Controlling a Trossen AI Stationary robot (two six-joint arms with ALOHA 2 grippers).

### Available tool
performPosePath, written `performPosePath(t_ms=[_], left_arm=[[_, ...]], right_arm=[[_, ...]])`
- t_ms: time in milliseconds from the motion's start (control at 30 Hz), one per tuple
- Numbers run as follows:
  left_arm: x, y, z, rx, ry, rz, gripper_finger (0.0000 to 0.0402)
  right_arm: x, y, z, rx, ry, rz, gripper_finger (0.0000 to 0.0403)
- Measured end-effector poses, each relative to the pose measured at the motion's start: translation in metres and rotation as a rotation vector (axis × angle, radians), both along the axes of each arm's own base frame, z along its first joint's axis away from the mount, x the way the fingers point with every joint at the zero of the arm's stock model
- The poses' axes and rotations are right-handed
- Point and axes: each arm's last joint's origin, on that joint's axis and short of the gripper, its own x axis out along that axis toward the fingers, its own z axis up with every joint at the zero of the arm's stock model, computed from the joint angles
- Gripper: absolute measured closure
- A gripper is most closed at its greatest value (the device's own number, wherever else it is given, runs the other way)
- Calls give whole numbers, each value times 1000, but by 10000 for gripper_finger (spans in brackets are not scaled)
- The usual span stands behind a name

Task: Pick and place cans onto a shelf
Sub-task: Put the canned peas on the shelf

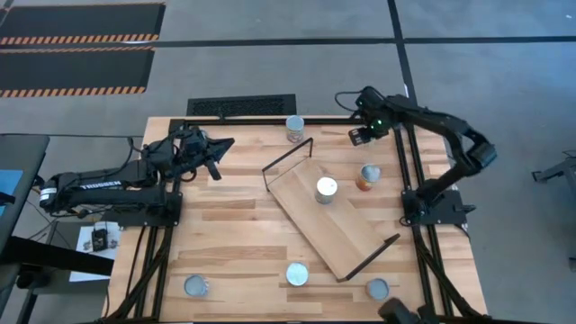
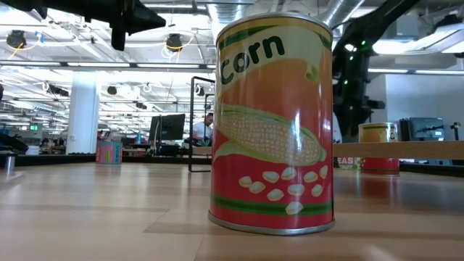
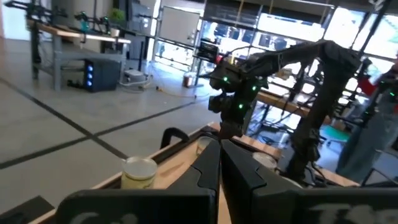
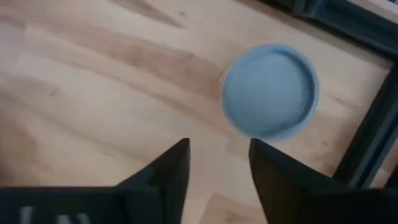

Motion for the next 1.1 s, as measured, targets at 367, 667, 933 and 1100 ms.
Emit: performPosePath(t_ms=[367, 667, 933, 1100], left_arm=[[0, 0, -1, 27, 25, 15, 401], [0, 0, -2, 18, 37, 15, 401], [0, 0, -2, 17, 36, 16, 401], [0, 0, -2, 18, 36, 16, 401]], right_arm=[[5, -26, -29, 24, 57, 124, 219], [8, -30, -41, 43, 87, 162, 330], [5, -17, -22, 52, 32, 244, 386], [14, 12, 10, 10, -68, 384, 397]])
